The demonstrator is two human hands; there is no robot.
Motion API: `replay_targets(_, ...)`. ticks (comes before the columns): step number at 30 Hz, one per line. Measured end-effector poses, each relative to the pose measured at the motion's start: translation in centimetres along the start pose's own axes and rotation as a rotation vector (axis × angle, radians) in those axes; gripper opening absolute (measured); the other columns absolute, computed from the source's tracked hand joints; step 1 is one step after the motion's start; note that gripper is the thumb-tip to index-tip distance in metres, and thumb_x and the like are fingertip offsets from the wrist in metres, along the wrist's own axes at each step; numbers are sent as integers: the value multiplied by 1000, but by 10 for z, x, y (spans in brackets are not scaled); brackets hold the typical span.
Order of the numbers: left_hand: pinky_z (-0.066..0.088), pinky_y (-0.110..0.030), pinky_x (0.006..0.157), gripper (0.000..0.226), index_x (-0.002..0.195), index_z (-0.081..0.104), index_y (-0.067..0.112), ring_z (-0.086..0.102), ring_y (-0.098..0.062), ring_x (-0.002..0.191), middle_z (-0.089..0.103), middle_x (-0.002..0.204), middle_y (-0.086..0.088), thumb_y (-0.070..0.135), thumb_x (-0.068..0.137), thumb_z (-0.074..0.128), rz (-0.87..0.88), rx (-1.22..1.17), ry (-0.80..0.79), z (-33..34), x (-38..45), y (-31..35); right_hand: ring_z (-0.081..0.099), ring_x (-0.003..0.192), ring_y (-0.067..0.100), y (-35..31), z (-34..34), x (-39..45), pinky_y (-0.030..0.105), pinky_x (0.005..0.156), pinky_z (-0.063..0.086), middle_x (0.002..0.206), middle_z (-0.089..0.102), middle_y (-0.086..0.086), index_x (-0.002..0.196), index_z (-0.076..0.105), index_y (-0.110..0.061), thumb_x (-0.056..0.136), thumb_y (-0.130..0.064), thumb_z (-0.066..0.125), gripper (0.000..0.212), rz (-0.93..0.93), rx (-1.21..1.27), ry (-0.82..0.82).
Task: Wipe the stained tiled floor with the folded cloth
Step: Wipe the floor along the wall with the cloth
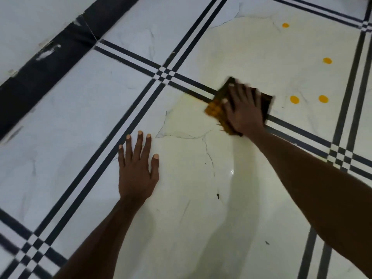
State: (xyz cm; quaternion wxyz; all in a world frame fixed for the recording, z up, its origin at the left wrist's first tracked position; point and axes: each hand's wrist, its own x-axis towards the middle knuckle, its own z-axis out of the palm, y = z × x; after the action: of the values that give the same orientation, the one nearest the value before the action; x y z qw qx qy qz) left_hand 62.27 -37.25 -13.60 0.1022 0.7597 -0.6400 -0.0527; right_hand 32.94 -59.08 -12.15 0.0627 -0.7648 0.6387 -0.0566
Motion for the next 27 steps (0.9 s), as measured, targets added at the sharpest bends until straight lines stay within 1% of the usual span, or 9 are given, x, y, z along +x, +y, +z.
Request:
replay_targets(3, 8, -54, 130, 64, 165, 17, 23, -2, -25, 162, 9, 174, -1, 49, 107, 22, 3, -6, 4, -1, 0, 1, 13, 161, 31, 32, -15, -93, 63, 127, 10, 174, 18, 9, 166, 18, -17, 107, -50, 11, 68, 137, 44, -5)
replay_targets(7, 10, -56, 129, 64, 165, 16, 22, -1, -27, 162, 9, 174, -2, 49, 106, 20, 10, -18, -7, -2, -1, 3, 4, 163, 27, -66, 4, -213, 60, 129, 6, 175, 11, 3, 166, 18, -24, 109, -48, 14, 62, -238, 45, -92)
replay_targets(9, 10, -56, 129, 64, 165, 17, 22, 0, -27, 162, 10, 174, -2, 48, 106, 20, 25, -34, 3, -2, -2, 1, 2, 163, 26, -107, 13, -186, 59, 129, 1, 175, 10, 1, 166, 16, -29, 110, -50, 16, 60, -420, 82, -132)
replay_targets(11, 8, -56, 130, 64, 165, 17, 22, 0, -27, 162, 10, 174, -2, 48, 107, 20, 38, -62, 11, 1, -4, -2, 4, 163, 27, -118, 15, -120, 60, 129, -1, 175, 12, 1, 166, 17, -31, 109, -53, 18, 61, -478, 65, -156)
replay_targets(14, 6, -53, 130, 63, 165, 16, 23, -1, -26, 162, 9, 174, -1, 48, 107, 21, 45, -50, 35, 4, -3, -5, 2, 162, 30, -76, 8, -50, 61, 127, -6, 175, 9, 3, 166, 15, -29, 107, -58, 15, 66, -241, 30, -128)
replay_targets(17, 6, -53, 131, 61, 165, 19, 22, 0, -27, 162, 12, 174, -1, 44, 108, 21, 37, -61, 46, -1, -3, -2, 2, 162, 30, -13, 3, -68, 62, 128, -1, 176, 6, 3, 167, 11, -27, 106, -59, 11, 69, 1, 52, -55)
replay_targets(19, 8, -54, 130, 59, 164, 23, 20, 4, -29, 162, 16, 173, -4, 41, 109, 22, 36, -59, 53, 2, -3, 0, 3, 162, 30, 11, 3, -110, 62, 128, 4, 176, 8, 5, 167, 11, -26, 106, -57, 10, 68, 39, 46, -39)
replay_targets(22, 10, -56, 129, 61, 162, 28, 12, 8, -34, 160, 22, 171, -11, 42, 109, 21, 21, -65, 18, -4, -4, 5, 1, 163, 28, -9, -1, -201, 61, 129, 6, 175, 6, 4, 167, 11, -22, 108, -52, 11, 66, 38, 56, -77)
replay_targets(27, 35, -50, 123, 50, 145, 54, 4, 37, -31, 150, 52, 152, -17, 33, 110, 33, 202, -313, -7, -15, -25, 63, -8, 162, 16, -42, -4, -261, 50, 132, -2, 175, 5, -5, 166, 17, -24, 110, -46, 15, 60, -69, 335, -149)
